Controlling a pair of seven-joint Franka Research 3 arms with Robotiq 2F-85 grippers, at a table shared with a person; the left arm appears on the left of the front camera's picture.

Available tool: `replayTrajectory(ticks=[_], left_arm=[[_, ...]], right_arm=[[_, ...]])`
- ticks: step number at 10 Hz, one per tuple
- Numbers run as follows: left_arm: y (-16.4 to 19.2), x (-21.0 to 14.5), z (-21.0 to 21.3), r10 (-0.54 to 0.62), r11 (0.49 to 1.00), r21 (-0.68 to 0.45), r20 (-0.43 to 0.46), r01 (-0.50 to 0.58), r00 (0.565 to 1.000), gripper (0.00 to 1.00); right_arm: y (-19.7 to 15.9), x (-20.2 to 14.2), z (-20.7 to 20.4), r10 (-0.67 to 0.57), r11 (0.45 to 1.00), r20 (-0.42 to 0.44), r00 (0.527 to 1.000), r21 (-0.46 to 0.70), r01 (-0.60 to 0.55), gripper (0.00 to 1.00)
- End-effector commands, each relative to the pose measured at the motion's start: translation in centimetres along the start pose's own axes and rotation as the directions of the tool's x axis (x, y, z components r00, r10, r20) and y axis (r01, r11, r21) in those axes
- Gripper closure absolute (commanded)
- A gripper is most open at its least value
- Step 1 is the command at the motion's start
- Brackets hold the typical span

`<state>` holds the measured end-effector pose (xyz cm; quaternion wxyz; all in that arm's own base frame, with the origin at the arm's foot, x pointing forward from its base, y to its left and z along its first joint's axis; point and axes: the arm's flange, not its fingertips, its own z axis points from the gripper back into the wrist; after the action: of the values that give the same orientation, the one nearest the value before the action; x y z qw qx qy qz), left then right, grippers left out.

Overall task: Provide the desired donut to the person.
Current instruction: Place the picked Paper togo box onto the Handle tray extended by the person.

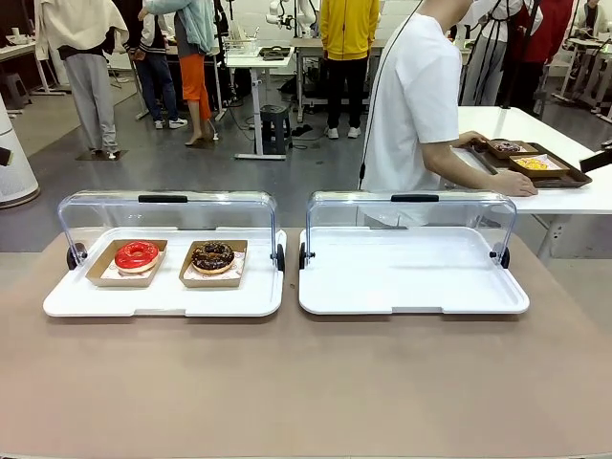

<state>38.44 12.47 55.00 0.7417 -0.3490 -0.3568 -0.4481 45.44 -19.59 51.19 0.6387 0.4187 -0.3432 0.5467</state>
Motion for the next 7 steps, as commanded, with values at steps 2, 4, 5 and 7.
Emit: replayTrajectory(ticks=[2, 4, 5, 7], left_arm=[[-0.05, 0.11, 0.07, -0.004, 1.000, -0.003, 0.015, 0.004, 1.000, 0.00], [-0.05, 0.11, 0.07, -0.004, 1.000, -0.003, 0.015, 0.004, 1.000, 0.00], [-0.05, 0.11, 0.07, -0.004, 1.000, -0.003, 0.015, 0.004, 1.000, 0.00], [-0.05, 0.11, 0.07, -0.004, 1.000, -0.003, 0.015, 0.004, 1.000, 0.00]], right_arm=[[0.09, -0.01, -0.05, 0.000, 1.000, 0.002, 1.000, 0.000, 0.000, 0.00], [0.09, -0.01, -0.05, 0.000, 1.000, 0.002, 1.000, 0.000, 0.000, 0.00], [0.09, -0.01, -0.05, 0.000, 1.000, 0.002, 1.000, 0.000, 0.000, 0.00], [0.09, -0.01, -0.05, 0.000, 1.000, 0.002, 1.000, 0.000, 0.000, 0.00]])
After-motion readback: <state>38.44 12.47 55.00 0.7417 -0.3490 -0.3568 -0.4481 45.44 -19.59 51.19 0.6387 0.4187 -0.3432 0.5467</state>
